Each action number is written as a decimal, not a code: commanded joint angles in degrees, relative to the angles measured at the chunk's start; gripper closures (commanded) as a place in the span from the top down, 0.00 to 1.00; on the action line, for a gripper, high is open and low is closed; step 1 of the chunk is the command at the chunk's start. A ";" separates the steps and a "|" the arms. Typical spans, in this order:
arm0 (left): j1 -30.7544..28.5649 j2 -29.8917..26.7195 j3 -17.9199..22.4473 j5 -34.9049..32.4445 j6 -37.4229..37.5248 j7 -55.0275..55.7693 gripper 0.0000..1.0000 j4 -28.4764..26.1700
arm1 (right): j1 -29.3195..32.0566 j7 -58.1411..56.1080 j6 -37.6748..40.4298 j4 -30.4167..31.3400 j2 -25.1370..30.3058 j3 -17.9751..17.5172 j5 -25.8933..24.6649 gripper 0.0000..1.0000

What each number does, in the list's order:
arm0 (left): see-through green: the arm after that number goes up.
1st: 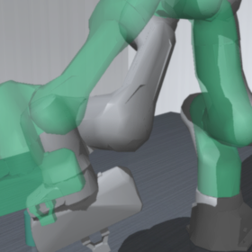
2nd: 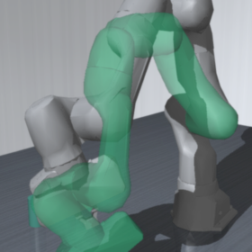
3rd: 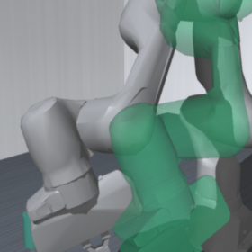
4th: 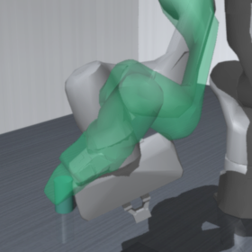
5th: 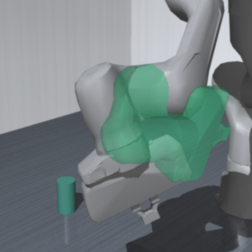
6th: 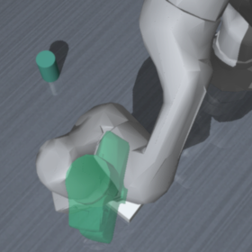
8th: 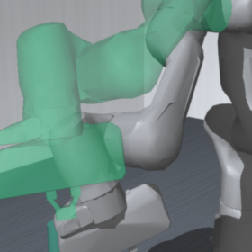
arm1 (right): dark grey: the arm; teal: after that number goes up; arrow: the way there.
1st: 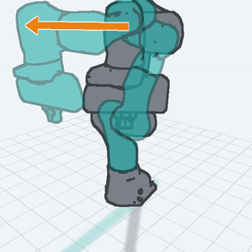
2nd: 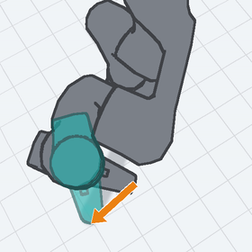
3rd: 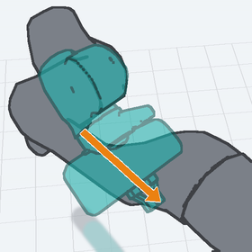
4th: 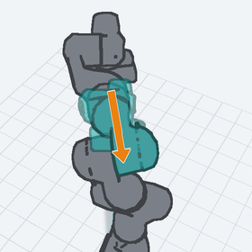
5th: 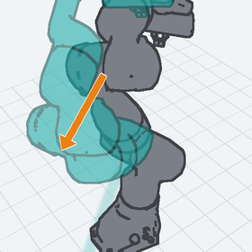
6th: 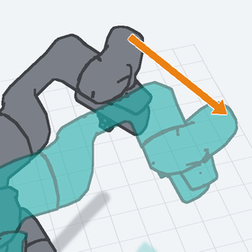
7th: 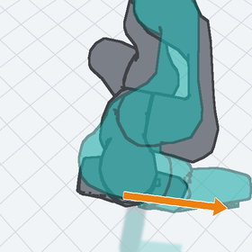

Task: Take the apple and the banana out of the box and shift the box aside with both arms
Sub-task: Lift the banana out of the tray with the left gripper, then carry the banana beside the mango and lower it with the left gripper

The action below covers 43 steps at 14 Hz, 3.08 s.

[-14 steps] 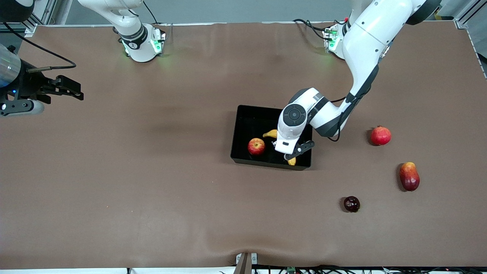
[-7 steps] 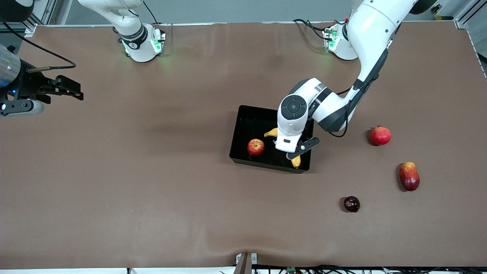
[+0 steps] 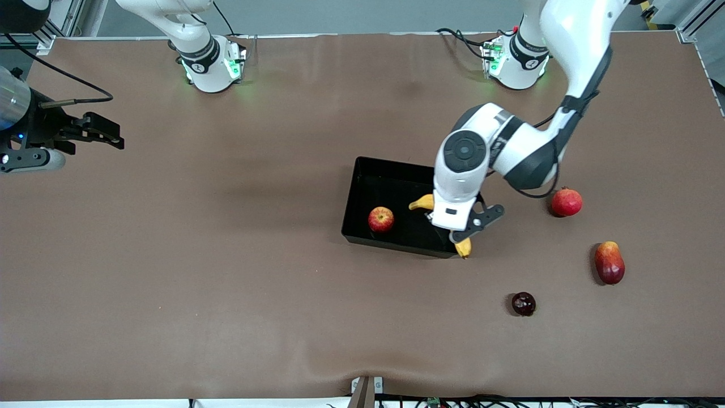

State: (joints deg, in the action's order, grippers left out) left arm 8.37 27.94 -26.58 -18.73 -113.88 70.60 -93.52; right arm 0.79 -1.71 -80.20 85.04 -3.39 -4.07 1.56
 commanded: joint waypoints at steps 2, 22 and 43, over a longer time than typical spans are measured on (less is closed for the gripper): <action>-0.90 -1.58 -0.57 1.77 1.20 -1.60 0.00 -0.17 | 0.27 0.40 0.30 -0.23 0.05 -0.15 0.11 1.00; -11.43 -4.12 -0.93 3.70 5.86 -18.09 0.00 -2.19 | 0.09 0.48 0.04 -0.23 -0.13 -0.15 0.11 1.00; -40.88 7.21 -0.40 2.91 -4.51 -60.98 0.00 -1.76 | -0.52 -0.04 -6.37 -0.14 -8.47 -0.15 1.87 1.00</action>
State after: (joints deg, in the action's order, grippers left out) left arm -30.53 34.73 -26.42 -15.82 -118.18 15.49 -95.80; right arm 0.68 -1.74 -85.74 85.25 -10.30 -4.12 2.34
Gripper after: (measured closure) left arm 0.590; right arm 0.000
